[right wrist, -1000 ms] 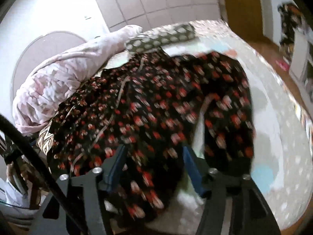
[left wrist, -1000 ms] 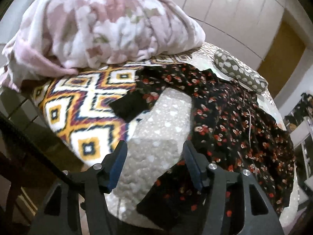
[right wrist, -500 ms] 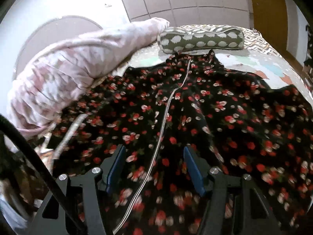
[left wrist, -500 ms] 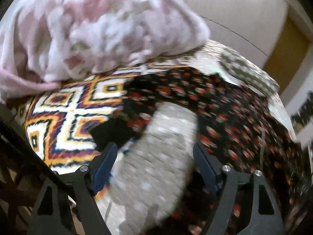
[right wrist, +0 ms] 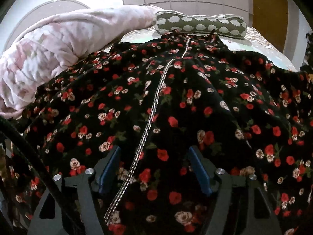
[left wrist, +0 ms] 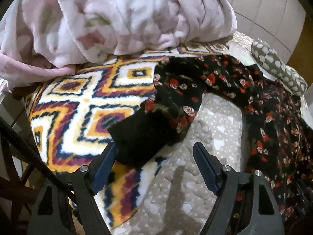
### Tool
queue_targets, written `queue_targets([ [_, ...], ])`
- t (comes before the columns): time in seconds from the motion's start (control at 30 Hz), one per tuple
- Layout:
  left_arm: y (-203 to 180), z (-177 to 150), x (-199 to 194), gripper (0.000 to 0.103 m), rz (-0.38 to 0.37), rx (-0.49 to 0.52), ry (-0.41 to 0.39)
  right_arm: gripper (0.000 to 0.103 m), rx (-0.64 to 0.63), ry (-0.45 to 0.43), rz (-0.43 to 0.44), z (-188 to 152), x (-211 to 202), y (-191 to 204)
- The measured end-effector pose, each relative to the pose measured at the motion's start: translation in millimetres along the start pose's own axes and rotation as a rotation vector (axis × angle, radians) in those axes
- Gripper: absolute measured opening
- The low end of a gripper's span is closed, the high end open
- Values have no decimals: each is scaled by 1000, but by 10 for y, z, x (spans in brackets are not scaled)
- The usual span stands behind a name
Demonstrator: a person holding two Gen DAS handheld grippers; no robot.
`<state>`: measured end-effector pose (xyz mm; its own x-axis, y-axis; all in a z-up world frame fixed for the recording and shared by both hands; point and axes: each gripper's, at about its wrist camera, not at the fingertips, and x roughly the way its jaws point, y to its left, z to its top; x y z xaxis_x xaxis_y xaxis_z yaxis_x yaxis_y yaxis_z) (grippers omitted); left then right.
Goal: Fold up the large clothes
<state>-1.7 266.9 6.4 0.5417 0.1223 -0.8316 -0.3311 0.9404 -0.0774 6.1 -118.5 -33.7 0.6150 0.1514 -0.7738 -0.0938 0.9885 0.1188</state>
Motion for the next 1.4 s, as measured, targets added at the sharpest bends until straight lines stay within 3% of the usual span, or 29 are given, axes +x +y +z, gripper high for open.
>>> queue_targets([
  [0.13, -69, -2, 68, 79, 18, 23, 1, 86, -28, 9, 5, -2, 23, 45],
  [0.47, 11, 134, 183, 79, 79, 76, -23, 87, -30, 10, 7, -2, 31, 50],
  [0.63, 85, 273, 403, 83, 92, 194, -2, 88, -34, 10, 6, -6, 33, 54],
  [0.67, 72, 290, 433, 76, 78, 225, 10, 88, -33, 10, 6, -6, 33, 55],
  [0.7, 62, 313, 438, 53, 54, 246, 19, 89, -33, 10, 5, -6, 33, 57],
  [0.77, 38, 370, 420, 22, -5, 261, 53, 89, -35, 11, 1, -7, 37, 64],
  [0.8, 16, 410, 379, 14, 22, 271, 43, 89, -37, 12, -1, -7, 41, 69],
  [0.87, -26, 500, 277, 13, 93, 311, -7, 89, -43, 13, -6, -5, 47, 79],
  [0.97, 63, 773, -53, 13, 232, 294, -147, 89, -50, 15, -10, -1, 55, 83],
  [1.07, 170, 958, -576, 14, 344, 272, -346, 89, -51, 15, -12, 1, 56, 81],
  [1.13, 309, 969, -773, 26, 377, 219, -392, 89, -50, 15, -11, 1, 55, 83],
  [1.2, 488, 916, -761, 60, 385, 150, -363, 89, -50, 15, -10, 0, 54, 85],
  [1.3, 775, 743, -547, 62, 308, 55, -256, 89, -50, 15, -11, 1, 55, 87],
  [1.4, 1166, 598, -244, 61, 139, -130, -96, 89, -50, 15, -13, 0, 55, 89],
])
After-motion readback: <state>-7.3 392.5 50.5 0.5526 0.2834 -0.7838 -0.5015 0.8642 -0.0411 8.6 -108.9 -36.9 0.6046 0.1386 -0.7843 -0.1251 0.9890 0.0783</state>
